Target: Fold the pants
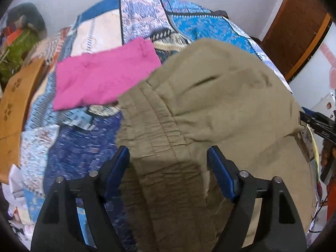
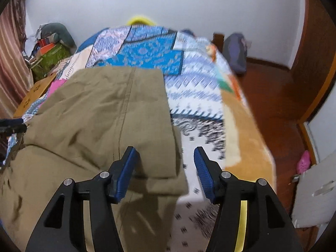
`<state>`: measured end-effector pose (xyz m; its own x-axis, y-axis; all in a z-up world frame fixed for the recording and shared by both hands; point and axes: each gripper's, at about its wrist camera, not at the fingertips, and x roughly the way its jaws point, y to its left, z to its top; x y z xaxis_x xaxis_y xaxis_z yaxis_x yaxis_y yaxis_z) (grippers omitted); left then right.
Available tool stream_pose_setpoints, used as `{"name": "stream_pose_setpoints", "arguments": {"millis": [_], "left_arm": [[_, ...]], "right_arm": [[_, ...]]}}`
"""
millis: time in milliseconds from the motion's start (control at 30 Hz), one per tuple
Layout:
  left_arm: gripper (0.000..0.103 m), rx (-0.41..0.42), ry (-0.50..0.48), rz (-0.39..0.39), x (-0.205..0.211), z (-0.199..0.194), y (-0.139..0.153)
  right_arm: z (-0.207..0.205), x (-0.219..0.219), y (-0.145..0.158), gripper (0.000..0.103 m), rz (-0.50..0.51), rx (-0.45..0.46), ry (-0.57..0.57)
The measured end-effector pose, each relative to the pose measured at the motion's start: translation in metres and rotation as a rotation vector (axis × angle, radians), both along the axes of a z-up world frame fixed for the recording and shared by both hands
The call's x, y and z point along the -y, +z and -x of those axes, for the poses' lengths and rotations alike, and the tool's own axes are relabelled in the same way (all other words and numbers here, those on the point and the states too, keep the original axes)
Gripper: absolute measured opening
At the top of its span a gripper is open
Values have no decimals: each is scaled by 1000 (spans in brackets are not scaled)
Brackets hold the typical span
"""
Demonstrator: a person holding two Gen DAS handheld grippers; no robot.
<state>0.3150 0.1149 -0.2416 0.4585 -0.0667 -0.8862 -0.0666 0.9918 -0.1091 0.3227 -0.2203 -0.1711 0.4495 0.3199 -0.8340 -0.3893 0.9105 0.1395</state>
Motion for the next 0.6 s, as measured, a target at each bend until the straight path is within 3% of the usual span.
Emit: {"name": "stream_pose_setpoints", "arguments": {"millis": [33, 67, 100, 167, 300, 467, 600], "left_arm": [[77, 8, 1, -5, 1, 0, -1], [75, 26, 1, -19, 3, 1, -1], [73, 37, 2, -31, 3, 1, 0], [61, 56, 20, -84, 2, 3, 1], [61, 59, 36, -72, -8, 5, -4], [62, 87, 36, -136, -3, 10, -4], [62, 61, 27, -51, -14, 11, 5]], "right_arm": [[-4, -1, -7, 49, -12, -17, 3], [-6, -2, -14, 30, -36, -39, 13], [-5, -3, -18, 22, -37, -52, 14], [-5, -8, -22, 15, 3, -23, 15], [-6, -13, -25, 12, 72, -1, 50], [-3, -14, -27, 12, 116, 5, 52], [-1, -17, -22, 13, 151, 2, 55]]}}
